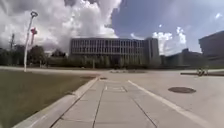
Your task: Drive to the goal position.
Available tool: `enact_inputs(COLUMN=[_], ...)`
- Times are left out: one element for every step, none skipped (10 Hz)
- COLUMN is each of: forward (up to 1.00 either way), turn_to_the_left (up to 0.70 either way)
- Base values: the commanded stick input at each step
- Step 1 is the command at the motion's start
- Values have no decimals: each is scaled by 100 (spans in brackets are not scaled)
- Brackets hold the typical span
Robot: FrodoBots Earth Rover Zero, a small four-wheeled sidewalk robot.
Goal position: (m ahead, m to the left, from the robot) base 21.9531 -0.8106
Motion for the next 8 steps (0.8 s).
enact_inputs(forward=[100,100,100,100,100,100,100,100], turn_to_the_left=[-40,-40,-40,0,0,0,0,0])
